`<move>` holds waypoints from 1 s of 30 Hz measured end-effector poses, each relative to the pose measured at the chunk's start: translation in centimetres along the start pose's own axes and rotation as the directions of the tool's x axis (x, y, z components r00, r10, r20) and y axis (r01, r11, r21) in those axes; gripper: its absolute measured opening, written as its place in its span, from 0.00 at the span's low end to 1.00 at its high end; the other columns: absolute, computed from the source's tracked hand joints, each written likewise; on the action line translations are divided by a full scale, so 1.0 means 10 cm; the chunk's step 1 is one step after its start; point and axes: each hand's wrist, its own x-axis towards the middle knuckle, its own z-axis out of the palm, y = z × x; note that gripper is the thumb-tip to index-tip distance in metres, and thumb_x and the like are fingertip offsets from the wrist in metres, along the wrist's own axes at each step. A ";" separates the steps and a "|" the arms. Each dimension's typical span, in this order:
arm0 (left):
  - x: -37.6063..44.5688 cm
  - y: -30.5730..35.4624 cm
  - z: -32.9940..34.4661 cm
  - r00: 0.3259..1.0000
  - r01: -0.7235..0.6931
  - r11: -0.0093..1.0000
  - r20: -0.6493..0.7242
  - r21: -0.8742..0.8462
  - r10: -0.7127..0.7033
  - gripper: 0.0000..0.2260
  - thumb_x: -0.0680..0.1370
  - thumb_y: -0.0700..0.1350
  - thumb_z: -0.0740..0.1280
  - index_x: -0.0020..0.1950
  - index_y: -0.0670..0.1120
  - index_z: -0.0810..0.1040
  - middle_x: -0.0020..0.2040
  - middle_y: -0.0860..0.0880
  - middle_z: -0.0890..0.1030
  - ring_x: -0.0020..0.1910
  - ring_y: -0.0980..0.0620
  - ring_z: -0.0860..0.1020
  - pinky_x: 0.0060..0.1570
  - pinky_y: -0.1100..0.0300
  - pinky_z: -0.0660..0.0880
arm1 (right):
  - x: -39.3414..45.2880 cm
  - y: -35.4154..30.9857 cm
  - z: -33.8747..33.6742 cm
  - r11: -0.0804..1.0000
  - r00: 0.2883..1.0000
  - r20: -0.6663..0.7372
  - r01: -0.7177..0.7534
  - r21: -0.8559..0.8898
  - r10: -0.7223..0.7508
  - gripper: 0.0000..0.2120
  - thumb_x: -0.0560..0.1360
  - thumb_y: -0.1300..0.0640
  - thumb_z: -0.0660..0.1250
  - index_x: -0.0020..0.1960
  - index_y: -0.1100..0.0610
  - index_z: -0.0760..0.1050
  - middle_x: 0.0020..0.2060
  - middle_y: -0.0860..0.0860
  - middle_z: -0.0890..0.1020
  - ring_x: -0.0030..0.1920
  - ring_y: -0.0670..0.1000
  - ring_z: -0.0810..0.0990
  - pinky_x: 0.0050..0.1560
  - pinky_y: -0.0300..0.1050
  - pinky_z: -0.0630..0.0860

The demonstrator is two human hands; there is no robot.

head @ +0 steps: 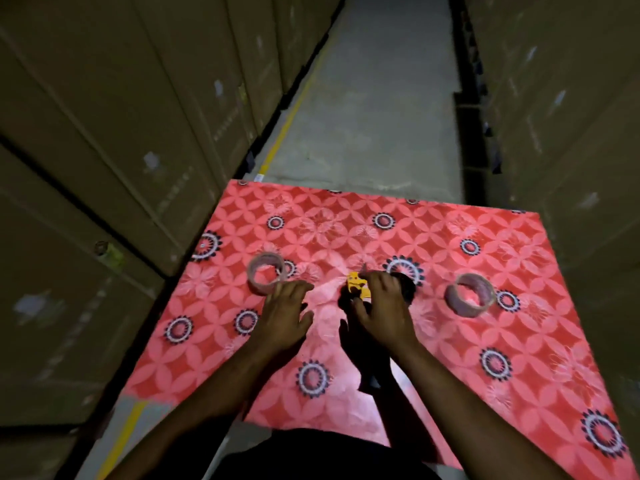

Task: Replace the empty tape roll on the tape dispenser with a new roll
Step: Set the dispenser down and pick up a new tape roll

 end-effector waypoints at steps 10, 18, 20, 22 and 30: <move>-0.01 -0.84 -0.43 0.997 0.074 0.994 -0.024 0.085 -0.073 0.21 0.75 0.42 0.67 0.67 0.52 0.74 0.62 0.53 0.77 0.64 0.48 0.71 0.61 0.51 0.68 | 0.31 -0.89 0.78 0.979 0.948 0.267 0.196 -0.056 -0.175 0.22 0.79 0.46 0.57 0.68 0.56 0.71 0.63 0.55 0.76 0.64 0.58 0.71 0.58 0.54 0.75; 0.35 -1.01 -0.39 0.999 -0.036 0.986 -0.011 0.164 0.039 0.04 0.80 0.51 0.67 0.52 0.54 0.82 0.50 0.53 0.84 0.56 0.49 0.77 0.54 0.51 0.69 | 0.31 -1.03 0.91 0.986 0.957 0.259 0.154 -0.058 -0.134 0.20 0.79 0.49 0.61 0.68 0.56 0.70 0.63 0.56 0.75 0.64 0.57 0.70 0.57 0.52 0.74; 0.41 -1.01 -0.34 0.998 -0.066 0.983 0.010 0.171 0.065 0.07 0.81 0.52 0.66 0.47 0.53 0.81 0.45 0.52 0.85 0.51 0.48 0.80 0.52 0.52 0.68 | 0.30 -1.03 0.87 0.991 0.960 0.259 0.123 -0.052 -0.105 0.21 0.80 0.48 0.60 0.69 0.56 0.70 0.64 0.56 0.75 0.64 0.57 0.70 0.57 0.52 0.74; 0.47 -0.99 -0.29 0.997 -0.079 0.987 -0.005 0.136 0.081 0.04 0.79 0.47 0.67 0.46 0.51 0.82 0.45 0.50 0.85 0.49 0.46 0.81 0.51 0.52 0.69 | 0.28 -0.99 0.83 0.995 0.964 0.254 0.088 -0.036 -0.076 0.22 0.79 0.48 0.61 0.70 0.56 0.69 0.65 0.56 0.74 0.66 0.57 0.70 0.58 0.51 0.73; 0.34 -0.35 -0.19 0.952 0.251 0.551 0.100 -0.796 -0.290 0.09 0.78 0.44 0.68 0.56 0.54 0.82 0.50 0.48 0.87 0.48 0.44 0.87 0.49 0.37 0.83 | 0.23 -0.84 0.49 0.911 0.972 0.086 -0.234 0.339 0.217 0.17 0.79 0.52 0.66 0.65 0.57 0.76 0.55 0.52 0.82 0.55 0.47 0.81 0.52 0.40 0.78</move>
